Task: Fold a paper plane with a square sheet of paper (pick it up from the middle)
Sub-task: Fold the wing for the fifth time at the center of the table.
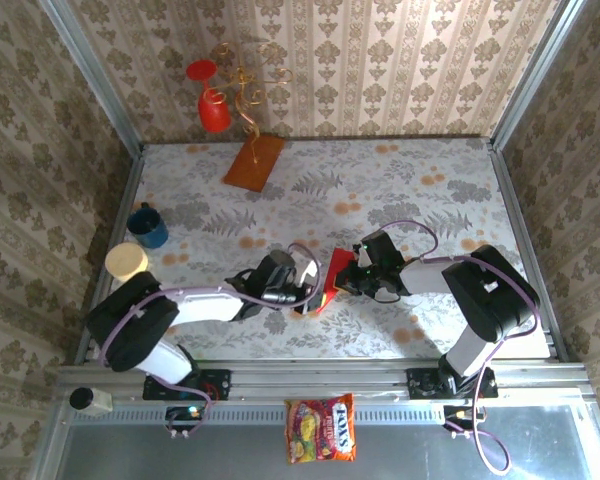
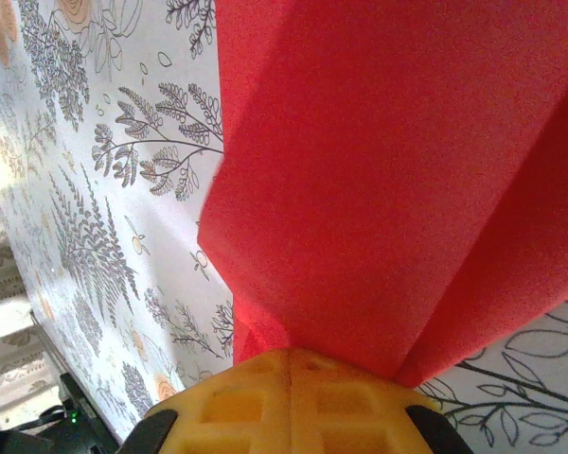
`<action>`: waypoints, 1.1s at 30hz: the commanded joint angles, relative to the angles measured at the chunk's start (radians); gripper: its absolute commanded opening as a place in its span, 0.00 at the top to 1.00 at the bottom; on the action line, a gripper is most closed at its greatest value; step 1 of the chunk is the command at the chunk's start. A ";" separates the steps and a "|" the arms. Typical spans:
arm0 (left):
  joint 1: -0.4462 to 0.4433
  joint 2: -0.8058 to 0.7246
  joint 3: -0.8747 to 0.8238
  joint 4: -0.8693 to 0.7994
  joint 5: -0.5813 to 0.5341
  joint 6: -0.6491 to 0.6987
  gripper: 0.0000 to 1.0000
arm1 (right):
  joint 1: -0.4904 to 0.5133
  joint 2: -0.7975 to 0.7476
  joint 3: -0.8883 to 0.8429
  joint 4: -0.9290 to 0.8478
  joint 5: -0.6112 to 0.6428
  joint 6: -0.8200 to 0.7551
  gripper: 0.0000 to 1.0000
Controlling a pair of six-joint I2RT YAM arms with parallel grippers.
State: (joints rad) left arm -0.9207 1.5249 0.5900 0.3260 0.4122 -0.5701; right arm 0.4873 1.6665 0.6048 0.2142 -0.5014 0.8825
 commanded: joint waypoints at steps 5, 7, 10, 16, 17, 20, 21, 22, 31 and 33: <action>0.007 0.130 0.068 -0.019 0.069 0.076 1.00 | 0.002 0.046 -0.039 -0.136 0.106 0.009 1.00; 0.009 0.140 0.061 -0.008 0.068 0.074 1.00 | 0.002 0.045 -0.034 -0.139 0.103 0.010 1.00; 0.012 0.144 0.043 -0.005 0.059 0.074 1.00 | 0.002 0.040 -0.027 -0.142 0.100 0.009 1.00; 0.019 0.169 -0.006 0.024 0.041 0.064 1.00 | 0.001 0.032 0.007 -0.157 0.066 -0.006 1.00; 0.020 0.177 -0.016 0.034 0.040 0.060 1.00 | 0.001 0.027 0.021 -0.161 0.051 -0.014 1.00; 0.020 0.196 -0.040 0.063 0.035 0.048 1.00 | 0.001 0.002 0.066 -0.192 0.028 -0.040 1.00; 0.019 0.199 -0.045 0.066 0.034 0.045 1.00 | 0.002 -0.010 0.080 -0.204 0.024 -0.049 1.00; 0.020 0.203 -0.048 0.066 0.030 0.044 1.00 | 0.000 -0.022 0.094 -0.216 0.021 -0.058 1.00; 0.020 0.205 -0.056 0.063 0.022 0.041 1.00 | 0.005 -0.155 0.081 -0.220 0.021 -0.066 0.99; 0.021 0.207 -0.057 0.067 0.021 0.039 1.00 | 0.010 -0.174 0.051 -0.199 0.023 -0.054 0.99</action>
State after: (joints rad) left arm -0.9016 1.6852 0.5613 0.4431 0.4606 -0.5236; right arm 0.4885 1.5227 0.6899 0.0257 -0.4938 0.8326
